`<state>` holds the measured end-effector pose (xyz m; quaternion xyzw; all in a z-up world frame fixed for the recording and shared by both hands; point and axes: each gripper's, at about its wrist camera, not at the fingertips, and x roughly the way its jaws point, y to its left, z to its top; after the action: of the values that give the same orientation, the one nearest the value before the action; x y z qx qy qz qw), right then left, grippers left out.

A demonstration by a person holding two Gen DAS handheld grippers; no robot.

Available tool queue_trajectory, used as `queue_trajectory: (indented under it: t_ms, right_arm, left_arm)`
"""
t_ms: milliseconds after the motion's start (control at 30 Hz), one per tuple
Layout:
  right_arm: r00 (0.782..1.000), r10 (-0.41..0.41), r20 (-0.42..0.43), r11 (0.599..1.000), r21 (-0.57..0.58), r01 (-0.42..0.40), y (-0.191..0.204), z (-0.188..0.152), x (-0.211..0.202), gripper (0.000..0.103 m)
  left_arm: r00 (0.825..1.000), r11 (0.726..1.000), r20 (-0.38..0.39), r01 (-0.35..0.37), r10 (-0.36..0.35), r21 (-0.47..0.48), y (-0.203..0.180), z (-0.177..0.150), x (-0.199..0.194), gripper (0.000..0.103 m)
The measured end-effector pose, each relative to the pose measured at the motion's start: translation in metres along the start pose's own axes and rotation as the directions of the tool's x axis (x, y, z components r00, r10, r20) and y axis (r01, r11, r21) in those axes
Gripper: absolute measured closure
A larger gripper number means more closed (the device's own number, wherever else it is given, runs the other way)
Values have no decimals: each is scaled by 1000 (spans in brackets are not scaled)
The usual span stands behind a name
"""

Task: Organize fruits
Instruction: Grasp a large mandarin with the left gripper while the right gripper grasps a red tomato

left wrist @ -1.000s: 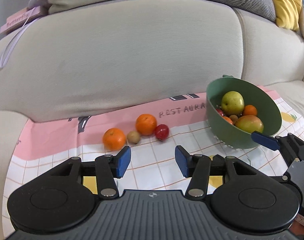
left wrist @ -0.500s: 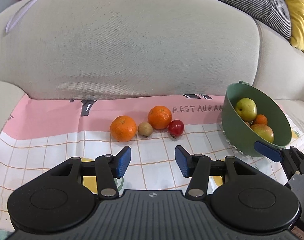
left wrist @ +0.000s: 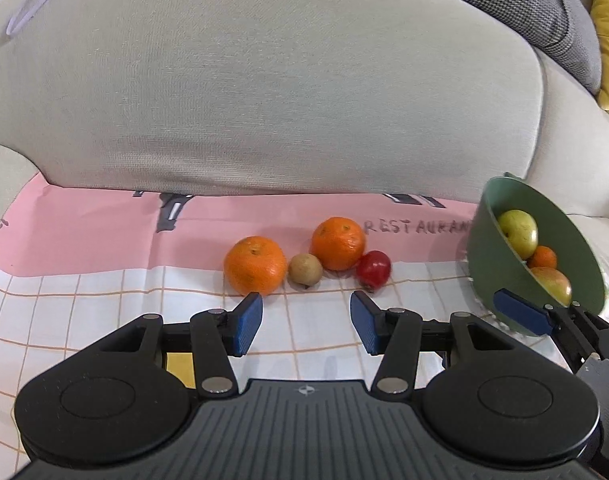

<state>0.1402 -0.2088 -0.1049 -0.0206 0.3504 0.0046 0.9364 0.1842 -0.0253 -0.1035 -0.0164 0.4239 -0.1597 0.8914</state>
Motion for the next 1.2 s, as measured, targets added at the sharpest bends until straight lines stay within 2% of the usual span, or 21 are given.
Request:
queue_trajectory:
  t_ms: [100, 467, 767, 867, 1067, 1200]
  right_arm:
    - [1000, 18, -5, 1000, -4, -18, 4, 1, 9, 43]
    - [999, 40, -23, 999, 21, -39, 13, 11, 44, 52]
    - [998, 49, -40, 997, 55, -46, 16, 15, 69, 57]
    - [998, 48, -41, 997, 65, -45, 16, 15, 75, 58]
    - [996, 69, -49, 996, 65, -65, 18, 16, 84, 59]
    - [996, 76, -51, 996, 61, -73, 20, 17, 87, 65]
  left_arm:
    - [1000, 1000, -3, -23, 23, -15, 7, 3, 7, 43]
    - [998, 996, -15, -63, 62, -64, 23, 11, 34, 43]
    - [999, 993, -10, -41, 40, -112, 36, 11, 51, 42]
    - [1000, 990, -7, -15, 14, -140, 40, 11, 54, 42]
    - [1000, 992, -7, -11, 10, -126, 38, 10, 61, 42]
    - [1000, 990, -2, 4, -4, -138, 39, 9, 61, 47]
